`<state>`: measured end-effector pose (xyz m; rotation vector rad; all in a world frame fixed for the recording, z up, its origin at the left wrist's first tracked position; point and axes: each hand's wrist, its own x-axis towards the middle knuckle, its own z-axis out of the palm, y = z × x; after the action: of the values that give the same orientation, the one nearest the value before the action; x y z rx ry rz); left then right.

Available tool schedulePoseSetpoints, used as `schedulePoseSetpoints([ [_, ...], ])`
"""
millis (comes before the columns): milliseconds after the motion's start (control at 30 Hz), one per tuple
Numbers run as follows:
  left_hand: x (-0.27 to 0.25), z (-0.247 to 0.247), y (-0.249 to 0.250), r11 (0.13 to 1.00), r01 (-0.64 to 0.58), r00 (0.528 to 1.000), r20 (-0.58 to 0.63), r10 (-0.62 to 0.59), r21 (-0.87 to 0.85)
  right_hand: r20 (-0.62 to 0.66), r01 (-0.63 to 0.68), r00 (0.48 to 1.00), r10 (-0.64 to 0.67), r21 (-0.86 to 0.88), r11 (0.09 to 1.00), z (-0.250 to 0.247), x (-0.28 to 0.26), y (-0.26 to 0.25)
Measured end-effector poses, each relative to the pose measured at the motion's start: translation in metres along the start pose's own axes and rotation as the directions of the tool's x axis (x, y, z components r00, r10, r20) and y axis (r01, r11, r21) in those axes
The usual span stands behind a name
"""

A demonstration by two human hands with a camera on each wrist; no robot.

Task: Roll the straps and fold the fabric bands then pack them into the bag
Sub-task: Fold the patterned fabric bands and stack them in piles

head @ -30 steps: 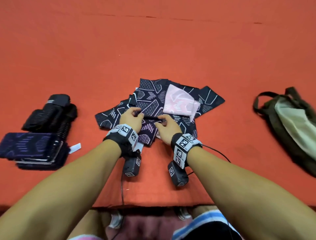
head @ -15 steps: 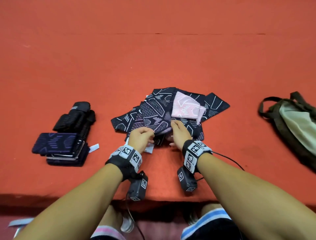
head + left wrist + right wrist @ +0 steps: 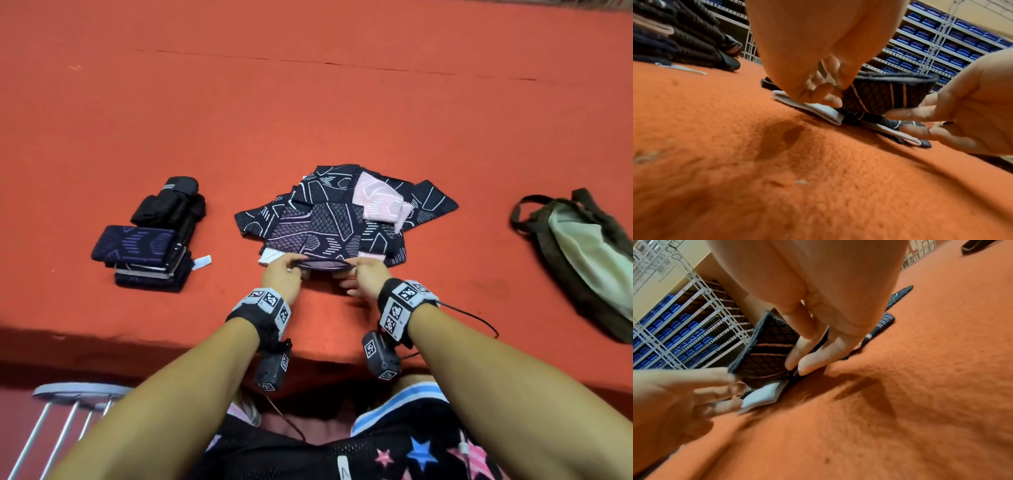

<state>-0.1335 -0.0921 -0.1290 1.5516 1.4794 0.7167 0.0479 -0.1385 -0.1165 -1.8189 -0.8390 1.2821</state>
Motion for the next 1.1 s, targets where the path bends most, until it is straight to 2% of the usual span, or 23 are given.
schedulePoseSetpoints([
  [67,0.002,-0.002,-0.002,0.992,-0.084,0.996,-0.03,0.087,0.09,-0.083,0.049,0.995,-0.064,-0.172,0.984,0.001,-0.003,0.011],
  [133,0.001,-0.002,-0.004,0.982,-0.118,0.992,-0.027,0.123,0.145,-0.089,0.126,0.983,-0.163,-0.325,0.937,0.001,-0.009,0.019],
  [233,-0.014,-0.001,0.004,0.982,-0.134,0.99,-0.022,0.138,0.131,-0.056,0.249,0.957,-0.284,-0.337,0.908,-0.001,-0.018,0.031],
  [433,-0.029,0.0,-0.007,0.962,-0.228,0.968,-0.075,0.241,0.149,-0.124,0.359,0.895,-0.428,-0.368,0.858,-0.004,-0.033,0.036],
  [500,-0.034,-0.004,-0.006,0.966,-0.224,0.972,-0.037,0.23,0.129,-0.108,0.348,0.908,-0.404,-0.342,0.873,0.0,-0.037,0.038],
  [567,-0.035,-0.005,-0.011,0.972,-0.214,0.977,0.011,0.214,0.1,-0.126,0.283,0.935,-0.332,-0.302,0.911,0.002,-0.038,0.044],
  [733,-0.036,-0.001,-0.025,0.965,-0.185,0.983,0.047,0.179,0.186,-0.163,0.225,0.946,-0.28,-0.291,0.93,0.002,-0.034,0.054],
  [900,-0.038,0.005,-0.032,0.98,-0.129,0.992,0.022,0.127,0.149,-0.122,0.17,0.967,-0.222,-0.338,0.926,-0.003,-0.028,0.054],
  [1100,-0.032,0.015,-0.041,0.98,-0.085,0.996,-0.007,0.088,0.18,-0.167,0.132,0.966,-0.197,-0.338,0.932,-0.005,-0.015,0.067],
])
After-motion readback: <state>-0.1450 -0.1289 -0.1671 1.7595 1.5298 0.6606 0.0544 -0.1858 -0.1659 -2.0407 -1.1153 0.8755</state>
